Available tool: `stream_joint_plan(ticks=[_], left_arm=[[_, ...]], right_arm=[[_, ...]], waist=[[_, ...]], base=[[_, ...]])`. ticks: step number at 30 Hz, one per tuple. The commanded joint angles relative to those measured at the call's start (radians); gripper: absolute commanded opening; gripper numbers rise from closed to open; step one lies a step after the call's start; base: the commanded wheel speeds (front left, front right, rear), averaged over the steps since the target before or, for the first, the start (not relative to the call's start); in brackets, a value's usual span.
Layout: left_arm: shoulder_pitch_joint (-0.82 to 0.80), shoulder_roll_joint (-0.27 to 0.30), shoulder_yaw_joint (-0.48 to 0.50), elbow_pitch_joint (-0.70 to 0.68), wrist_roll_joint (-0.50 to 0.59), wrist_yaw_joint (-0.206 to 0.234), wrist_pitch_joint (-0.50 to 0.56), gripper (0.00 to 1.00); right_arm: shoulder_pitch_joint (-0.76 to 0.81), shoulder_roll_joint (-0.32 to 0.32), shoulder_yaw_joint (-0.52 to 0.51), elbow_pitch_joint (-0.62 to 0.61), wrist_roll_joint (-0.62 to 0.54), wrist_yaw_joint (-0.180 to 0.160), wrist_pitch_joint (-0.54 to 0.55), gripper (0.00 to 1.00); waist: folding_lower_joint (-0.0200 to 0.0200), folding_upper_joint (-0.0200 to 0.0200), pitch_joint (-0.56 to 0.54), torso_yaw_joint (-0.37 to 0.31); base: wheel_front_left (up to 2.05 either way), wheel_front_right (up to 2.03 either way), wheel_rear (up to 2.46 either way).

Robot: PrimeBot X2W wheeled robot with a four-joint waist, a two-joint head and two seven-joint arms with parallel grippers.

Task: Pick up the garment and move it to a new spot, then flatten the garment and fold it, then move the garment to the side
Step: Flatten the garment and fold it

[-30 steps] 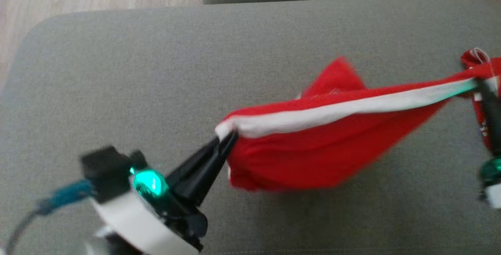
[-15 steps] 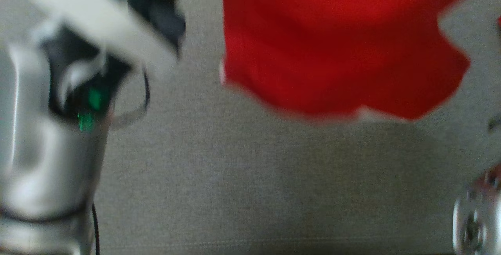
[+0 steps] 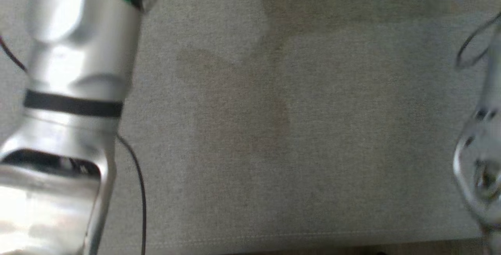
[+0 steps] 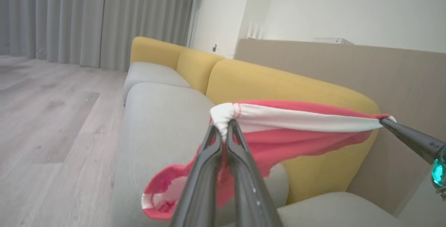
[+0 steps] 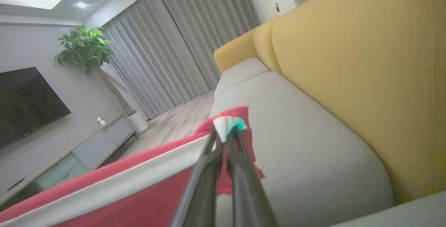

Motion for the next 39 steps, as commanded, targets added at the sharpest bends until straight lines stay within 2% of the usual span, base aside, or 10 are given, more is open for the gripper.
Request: stream_joint_plan(ticks=[1,7,12,15,17,21,25,30,34,39], left_arm=[[0.024,0.038,-0.001,0.026,0.004,-0.004,-0.041,0.0],[0.272,0.046,-0.067,0.049,-0.017,-0.013,-0.081,0.0],[0.603,0.087,-0.121,-0.11,-0.038,-0.014,-0.085,0.0],[0.845,0.101,-0.135,-0.229,-0.06,-0.01,-0.085,0.0],[0.991,0.109,-0.154,-0.315,-0.07,0.009,-0.083,0.0],[1.239,0.128,-0.197,-0.5,-0.083,0.083,-0.033,0.0],[1.364,0.142,-0.231,-0.637,-0.103,0.112,0.02,0.0],[1.374,0.144,-0.232,-0.756,-0.144,0.124,0.087,0.0],[1.278,0.112,-0.21,-0.764,-0.176,0.122,0.119,0.0],[1.121,0.049,-0.182,-0.699,-0.249,0.129,0.141,0.0]], right_arm=[[0.069,0.009,0.032,-0.005,0.028,0.007,-0.042,0.0],[0.399,0.009,0.144,-0.046,0.126,0.007,-0.103,0.0],[0.743,-0.02,0.191,-0.213,0.173,0.007,-0.105,0.0],[0.993,-0.015,0.159,-0.334,0.22,0.007,-0.083,0.0],[1.164,-0.006,0.122,-0.429,0.247,0.007,-0.057,0.0],[1.474,0.007,0.065,-0.642,0.276,0.007,0.0,0.0],[1.634,0.008,0.037,-0.769,0.339,0.007,0.016,0.0],[1.613,0.009,-0.002,-0.864,0.346,0.007,0.056,0.0],[1.4,0.009,-0.009,-0.848,0.278,0.007,0.167,0.0],[1.079,-0.002,-0.019,-0.73,0.166,0.007,0.328,0.0]], waist=[[-0.0002,0.0001,-0.024,-0.02],[-0.0002,0.0001,-0.085,-0.045],[-0.0002,0.0001,-0.177,-0.026],[-0.0002,0.0001,-0.258,-0.002],[-0.0002,0.0001,-0.3,0.017],[-0.0002,0.0001,-0.341,0.048],[-0.0002,0.0001,-0.345,0.071],[-0.0002,0.0001,-0.324,0.108],[-0.0002,0.0001,-0.261,0.141],[-0.0002,0.0001,-0.173,0.204]], base=[[0.0,0.0,0.0],[0.0,0.0,0.0],[0.0,0.0,0.0],[0.0,0.0,0.0],[0.0,0.0,0.0],[0.0,0.0,0.0],[0.0,0.0,0.0],[0.0,0.0,0.0],[0.0,0.0,0.0],[0.0,0.0,0.0]])
